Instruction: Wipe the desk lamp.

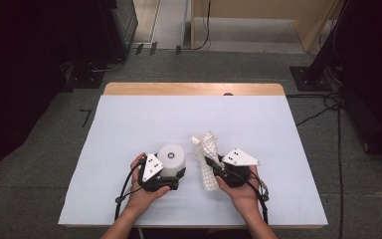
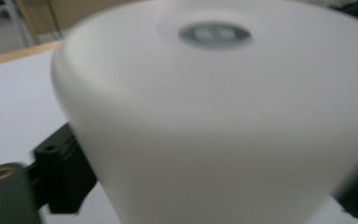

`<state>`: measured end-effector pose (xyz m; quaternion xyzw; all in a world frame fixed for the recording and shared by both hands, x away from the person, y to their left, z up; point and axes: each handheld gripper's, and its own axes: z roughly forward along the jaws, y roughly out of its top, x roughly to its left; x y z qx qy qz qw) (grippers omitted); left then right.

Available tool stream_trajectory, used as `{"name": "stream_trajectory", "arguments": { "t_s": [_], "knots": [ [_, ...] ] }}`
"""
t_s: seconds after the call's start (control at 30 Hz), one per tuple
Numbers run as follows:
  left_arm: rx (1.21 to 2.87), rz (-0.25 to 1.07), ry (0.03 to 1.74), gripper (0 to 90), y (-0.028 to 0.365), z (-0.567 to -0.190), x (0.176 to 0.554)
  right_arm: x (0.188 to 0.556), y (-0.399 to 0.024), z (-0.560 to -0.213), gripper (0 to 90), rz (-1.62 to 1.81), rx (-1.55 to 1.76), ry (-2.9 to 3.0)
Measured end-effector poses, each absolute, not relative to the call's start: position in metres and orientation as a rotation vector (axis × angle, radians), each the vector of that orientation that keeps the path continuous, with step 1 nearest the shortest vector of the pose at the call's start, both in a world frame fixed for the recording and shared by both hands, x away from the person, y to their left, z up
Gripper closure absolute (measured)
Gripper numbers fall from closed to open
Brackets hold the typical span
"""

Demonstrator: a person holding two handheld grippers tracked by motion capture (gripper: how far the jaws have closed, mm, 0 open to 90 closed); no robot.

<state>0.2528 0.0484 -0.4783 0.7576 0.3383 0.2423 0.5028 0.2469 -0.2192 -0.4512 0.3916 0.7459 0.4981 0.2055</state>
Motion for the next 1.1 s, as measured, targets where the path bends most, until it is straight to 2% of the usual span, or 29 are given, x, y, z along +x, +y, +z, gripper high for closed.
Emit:
{"name": "stream_trajectory", "arguments": {
  "t_s": [0.1, 0.37, 0.67, 0.87, 1.1],
  "knots": [
    [1.802, 0.624, 0.84, 0.9, 0.048, -0.474, 0.247, 0.248, -0.219, -0.453, 72.4, 1.381, 1.092, 2.084],
    [1.87, 0.82, 0.96, 1.2, 0.021, -0.474, 0.235, 0.252, -0.217, -0.457, 72.4, 1.378, 1.092, 2.093],
    [1.826, 0.663, 1.0, 8.0, 0.035, -0.472, 0.244, 0.252, -0.209, -0.462, 72.4, 1.357, 1.091, 2.125],
    [1.756, 0.575, 0.868, 8.4, 0.047, -0.458, 0.241, 0.25, -0.192, -0.471, 72.4, 1.342, 1.051, 2.196],
    [1.822, 0.55, 0.768, 8.5, 0.038, -0.462, 0.237, 0.242, -0.184, -0.46, 72.6, 1.413, 0.977, 2.193]
  ]
}}
